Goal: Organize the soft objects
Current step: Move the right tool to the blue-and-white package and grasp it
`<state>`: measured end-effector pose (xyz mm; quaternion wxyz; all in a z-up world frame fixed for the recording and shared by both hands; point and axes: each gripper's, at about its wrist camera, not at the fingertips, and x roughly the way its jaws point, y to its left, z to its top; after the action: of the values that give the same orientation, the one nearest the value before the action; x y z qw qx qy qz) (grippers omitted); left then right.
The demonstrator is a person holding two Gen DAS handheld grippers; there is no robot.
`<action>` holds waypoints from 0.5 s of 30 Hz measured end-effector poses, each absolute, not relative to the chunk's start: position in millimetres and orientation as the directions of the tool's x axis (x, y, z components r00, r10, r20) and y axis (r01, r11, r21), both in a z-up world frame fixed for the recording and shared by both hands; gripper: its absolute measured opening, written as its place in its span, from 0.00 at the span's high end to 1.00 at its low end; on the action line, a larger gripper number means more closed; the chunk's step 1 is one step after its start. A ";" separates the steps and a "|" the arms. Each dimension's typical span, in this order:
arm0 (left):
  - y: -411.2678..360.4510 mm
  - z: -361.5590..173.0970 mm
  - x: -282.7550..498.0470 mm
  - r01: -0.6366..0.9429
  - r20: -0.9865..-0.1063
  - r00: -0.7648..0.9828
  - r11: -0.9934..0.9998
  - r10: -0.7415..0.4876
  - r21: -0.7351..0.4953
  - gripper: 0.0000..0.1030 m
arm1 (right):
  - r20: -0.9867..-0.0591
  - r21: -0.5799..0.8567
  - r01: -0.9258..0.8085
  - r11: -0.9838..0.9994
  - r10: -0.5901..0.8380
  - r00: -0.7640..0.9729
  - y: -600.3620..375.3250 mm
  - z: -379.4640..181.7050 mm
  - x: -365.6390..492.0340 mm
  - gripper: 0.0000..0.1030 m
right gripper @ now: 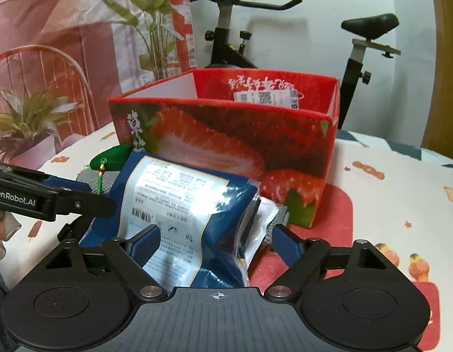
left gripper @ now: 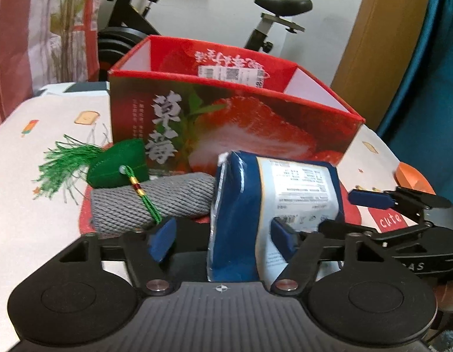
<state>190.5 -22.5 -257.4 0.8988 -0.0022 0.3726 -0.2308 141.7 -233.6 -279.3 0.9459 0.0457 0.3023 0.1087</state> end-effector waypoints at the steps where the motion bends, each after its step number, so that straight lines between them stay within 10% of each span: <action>1: -23.3 -258.3 190.3 0.420 -0.672 0.607 0.889 -0.424 -0.182 0.41 | -0.563 0.155 -0.179 0.971 0.236 0.792 -233.4 -280.1 141.7 0.25; 15: -29.0 -268.6 191.9 0.447 -0.695 0.558 0.870 -0.453 -0.208 0.55 | -0.589 0.184 -0.192 0.964 0.265 0.763 -230.0 -290.0 143.4 0.60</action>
<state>191.9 -29.0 -268.6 0.8826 -0.0037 0.3949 -0.2551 143.4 -230.0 -290.0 0.9373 0.0563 0.3216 0.1219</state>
